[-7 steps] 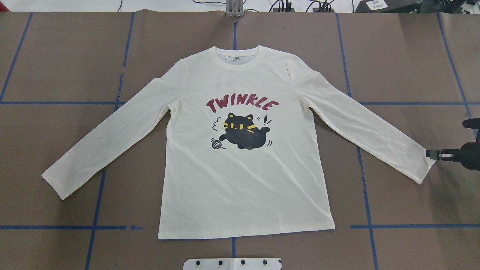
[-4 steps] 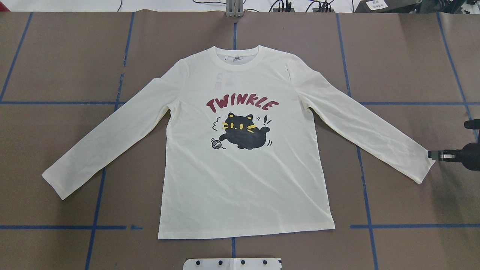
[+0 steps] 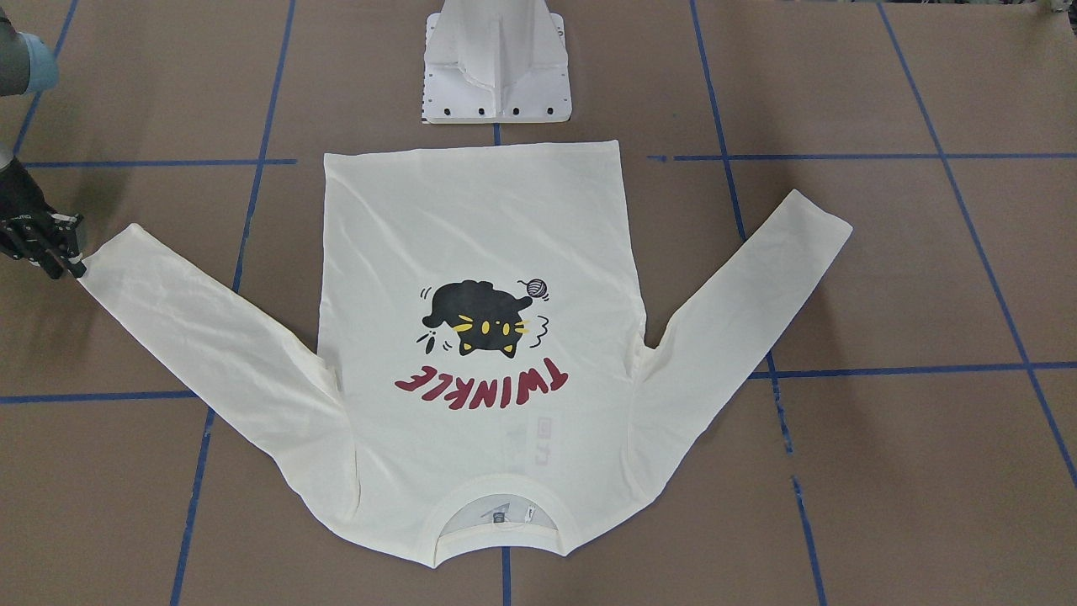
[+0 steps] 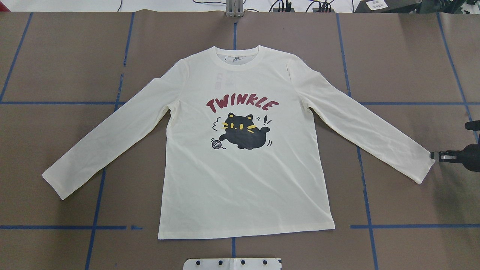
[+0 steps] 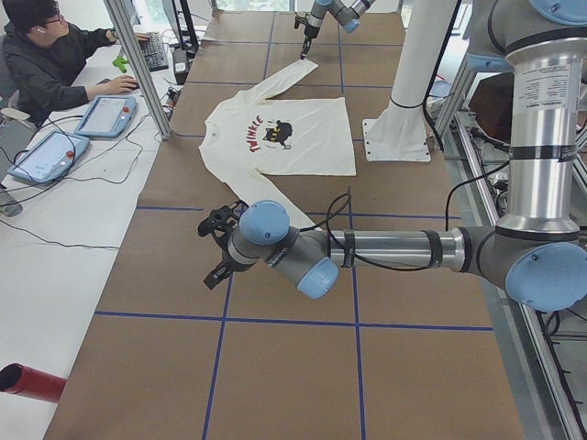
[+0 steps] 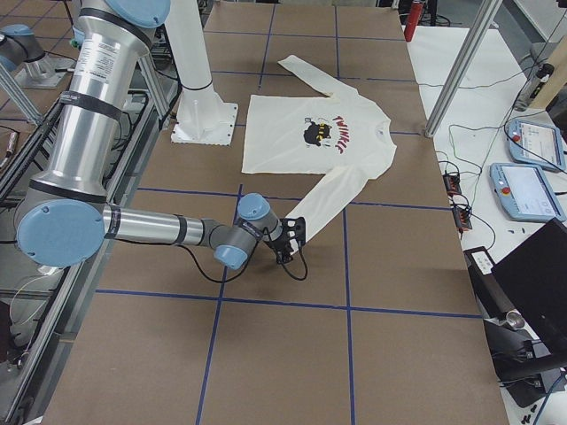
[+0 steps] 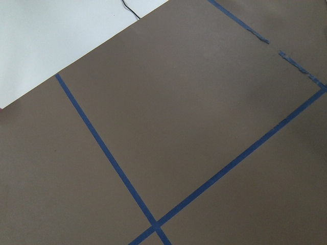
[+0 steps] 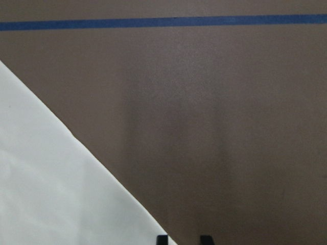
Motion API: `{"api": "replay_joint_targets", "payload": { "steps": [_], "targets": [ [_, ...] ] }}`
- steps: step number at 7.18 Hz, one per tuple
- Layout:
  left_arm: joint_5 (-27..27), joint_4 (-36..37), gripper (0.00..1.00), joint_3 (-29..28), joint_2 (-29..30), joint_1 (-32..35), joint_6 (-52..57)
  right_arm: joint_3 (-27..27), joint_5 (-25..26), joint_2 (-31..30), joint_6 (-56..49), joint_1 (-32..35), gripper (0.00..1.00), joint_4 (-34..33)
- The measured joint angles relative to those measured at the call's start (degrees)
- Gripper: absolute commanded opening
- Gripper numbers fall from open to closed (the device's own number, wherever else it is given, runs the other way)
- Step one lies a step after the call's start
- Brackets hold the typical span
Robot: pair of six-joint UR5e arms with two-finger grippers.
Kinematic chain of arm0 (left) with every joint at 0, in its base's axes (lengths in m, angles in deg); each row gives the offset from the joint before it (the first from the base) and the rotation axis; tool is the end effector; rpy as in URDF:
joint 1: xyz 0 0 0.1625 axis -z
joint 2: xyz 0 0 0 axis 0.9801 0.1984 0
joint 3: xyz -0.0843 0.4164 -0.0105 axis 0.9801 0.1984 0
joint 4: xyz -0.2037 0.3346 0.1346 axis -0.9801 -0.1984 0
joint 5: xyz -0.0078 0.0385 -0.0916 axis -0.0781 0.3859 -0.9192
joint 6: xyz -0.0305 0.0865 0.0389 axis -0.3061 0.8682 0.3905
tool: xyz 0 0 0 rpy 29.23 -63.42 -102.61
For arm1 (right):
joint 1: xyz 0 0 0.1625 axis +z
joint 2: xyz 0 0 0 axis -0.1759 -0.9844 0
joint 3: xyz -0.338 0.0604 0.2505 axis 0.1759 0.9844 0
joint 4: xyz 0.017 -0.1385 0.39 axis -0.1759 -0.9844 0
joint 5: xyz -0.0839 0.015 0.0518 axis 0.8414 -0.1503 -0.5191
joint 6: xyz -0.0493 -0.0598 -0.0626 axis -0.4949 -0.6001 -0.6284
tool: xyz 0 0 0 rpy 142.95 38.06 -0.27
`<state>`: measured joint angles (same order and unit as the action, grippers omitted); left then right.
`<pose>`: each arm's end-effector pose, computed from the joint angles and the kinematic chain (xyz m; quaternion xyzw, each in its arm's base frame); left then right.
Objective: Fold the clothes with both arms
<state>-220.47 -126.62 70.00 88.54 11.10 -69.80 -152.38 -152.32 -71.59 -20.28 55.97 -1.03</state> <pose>-0.0565 -0.4907 0.5870 0.3302 0.3572 0.2075 0.8487 -0.1927 -0.3528 0.6595 0.1592 -0.3931 0.0649 0.9033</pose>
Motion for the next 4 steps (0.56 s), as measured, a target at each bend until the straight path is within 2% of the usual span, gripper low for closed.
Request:
{"api": "replay_joint_targets", "payload": {
  "steps": [1, 2, 3, 4],
  "targets": [
    [0.0, 0.0, 1.0, 0.0, 0.0, 0.1, 0.0, 0.0, 0.1, 0.0, 0.0, -0.4, 0.35, 0.0],
    [0.0, 0.0, 1.0, 0.0, 0.0, 0.1, 0.0, 0.0, 0.1, 0.0, 0.0, -0.8, 0.29, 0.1],
    [0.0, 0.0, 1.0, 0.0, 0.0, 0.2, 0.0, -0.1, 0.1, 0.1, 0.0, -1.1, 0.0, 0.1],
    [0.0, 0.0, 1.0, 0.0, 0.0, 0.2, 0.0, -0.2, 0.1, 0.1, 0.0, -1.3, 0.0, 0.2]
  ]
}}
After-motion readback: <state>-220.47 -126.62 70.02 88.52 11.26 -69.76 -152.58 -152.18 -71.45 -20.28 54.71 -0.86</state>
